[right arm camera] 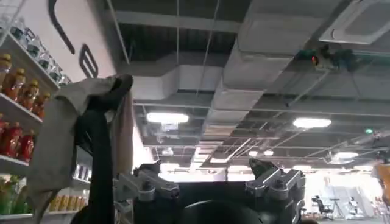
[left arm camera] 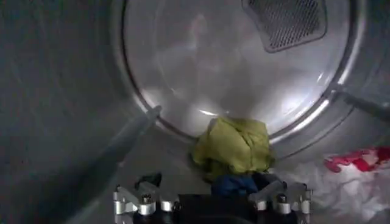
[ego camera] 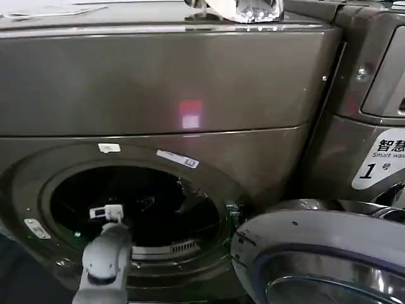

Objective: Grasp the clothes from the dryer.

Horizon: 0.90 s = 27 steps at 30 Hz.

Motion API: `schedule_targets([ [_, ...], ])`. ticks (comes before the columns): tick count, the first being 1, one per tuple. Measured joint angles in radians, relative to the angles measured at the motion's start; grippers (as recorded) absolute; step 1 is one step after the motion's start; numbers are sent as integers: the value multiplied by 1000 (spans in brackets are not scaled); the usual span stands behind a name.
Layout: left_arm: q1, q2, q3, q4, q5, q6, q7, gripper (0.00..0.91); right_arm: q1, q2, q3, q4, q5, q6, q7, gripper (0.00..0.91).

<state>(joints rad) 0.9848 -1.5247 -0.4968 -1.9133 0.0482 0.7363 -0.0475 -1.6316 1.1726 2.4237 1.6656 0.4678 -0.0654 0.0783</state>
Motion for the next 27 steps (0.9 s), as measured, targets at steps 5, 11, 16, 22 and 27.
schedule_targets([
  [5,-83,-4,-1,105,-2,0,-1,907,-2,-2,1,1,1,0,0,907],
  [11,-171,-3,-5,232,2,0,0,907,-6,-4,4,2,3,0,0,907],
  [16,-233,-2,-8,328,18,-21,14,907,-4,-4,-1,9,3,0,0,907],
  [22,-296,8,-12,431,151,-80,111,907,-4,-4,-3,14,3,-2,-3,907],
  [27,-328,18,-11,479,387,-185,292,907,-7,-6,-8,15,3,-2,-4,907],
])
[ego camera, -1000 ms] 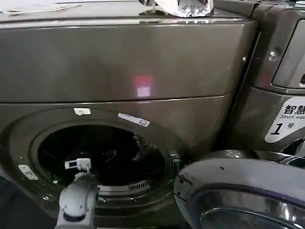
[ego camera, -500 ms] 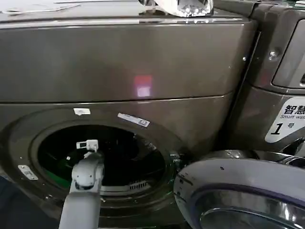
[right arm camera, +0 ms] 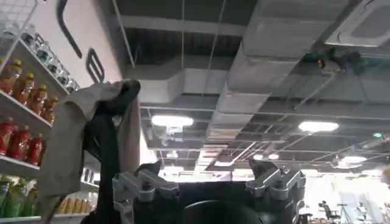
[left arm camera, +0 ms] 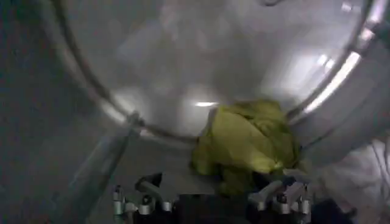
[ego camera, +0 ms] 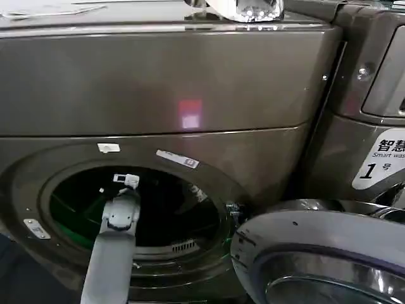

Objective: Grasp the clothes from the dryer.

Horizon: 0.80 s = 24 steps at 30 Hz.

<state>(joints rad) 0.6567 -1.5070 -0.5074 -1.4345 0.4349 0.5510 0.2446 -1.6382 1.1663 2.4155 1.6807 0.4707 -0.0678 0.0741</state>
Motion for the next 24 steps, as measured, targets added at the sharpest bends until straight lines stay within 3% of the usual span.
schedule_targets([
  [13,-112,1,21,122,683,-365,381,907,-8,-9,1,1,2,1,-3,907],
  [24,-255,10,10,255,858,-562,636,907,-6,-7,-7,0,1,3,-6,907],
])
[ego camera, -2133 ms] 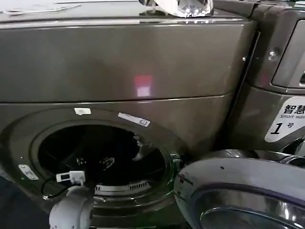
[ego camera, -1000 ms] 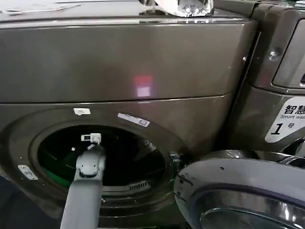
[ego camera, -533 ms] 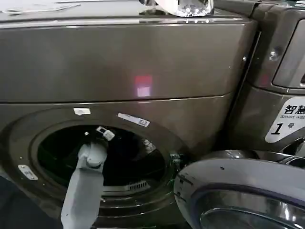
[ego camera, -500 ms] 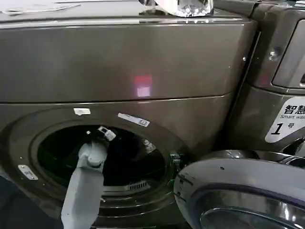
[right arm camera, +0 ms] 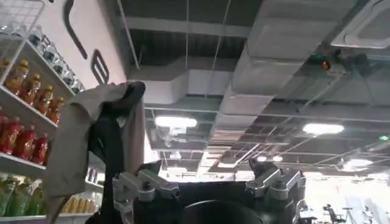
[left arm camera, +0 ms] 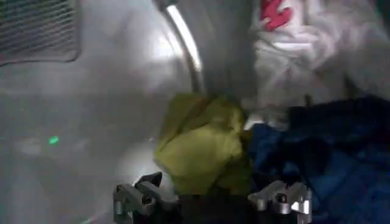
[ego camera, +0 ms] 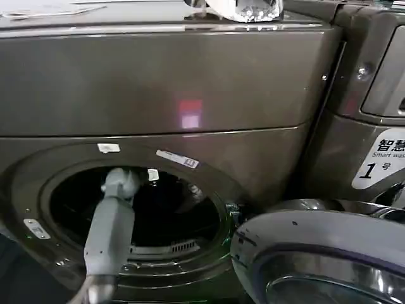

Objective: Grasp the clothes from the dryer.

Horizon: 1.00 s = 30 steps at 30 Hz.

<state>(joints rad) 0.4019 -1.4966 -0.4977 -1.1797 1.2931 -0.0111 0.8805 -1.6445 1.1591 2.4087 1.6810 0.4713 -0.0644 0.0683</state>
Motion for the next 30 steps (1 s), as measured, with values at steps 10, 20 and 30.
schedule_targets([
  [10,-105,3,-23,102,-2,-90,236,907,-2,-4,-1,-2,0,3,0,907],
  [20,-166,12,-38,205,-36,-132,367,907,8,-3,-12,1,-2,4,2,907],
  [30,-203,10,-50,305,-67,-130,382,907,16,4,-26,9,-6,9,2,907],
])
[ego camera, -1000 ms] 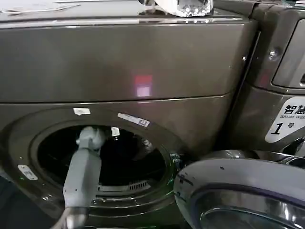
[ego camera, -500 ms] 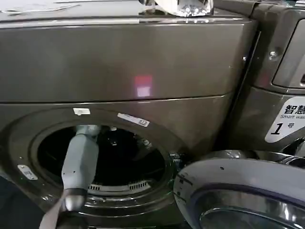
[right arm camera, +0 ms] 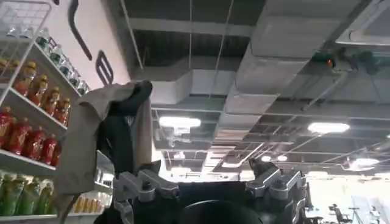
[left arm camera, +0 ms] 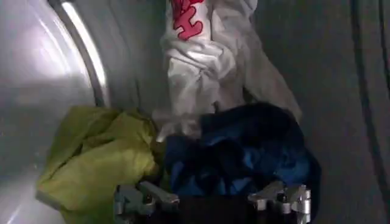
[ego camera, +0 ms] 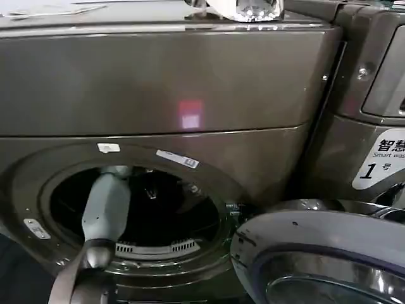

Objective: Grasp the clothes from the dryer.

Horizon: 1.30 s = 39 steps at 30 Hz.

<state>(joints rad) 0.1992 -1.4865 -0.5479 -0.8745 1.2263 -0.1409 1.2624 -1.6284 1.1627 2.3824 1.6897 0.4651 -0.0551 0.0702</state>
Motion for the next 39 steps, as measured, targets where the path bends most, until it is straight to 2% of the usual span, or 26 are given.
schedule_targets([
  [26,-26,16,-6,233,-94,55,-106,907,35,26,-57,25,-17,14,2,907],
  [27,-26,16,-6,240,-100,58,-110,216,35,26,-59,24,-18,15,2,907],
  [29,-26,16,-6,253,-110,63,-119,0,35,26,-60,23,-18,16,2,907],
  [39,-12,15,-3,268,-144,64,-132,0,32,27,-60,21,-18,19,3,907],
])
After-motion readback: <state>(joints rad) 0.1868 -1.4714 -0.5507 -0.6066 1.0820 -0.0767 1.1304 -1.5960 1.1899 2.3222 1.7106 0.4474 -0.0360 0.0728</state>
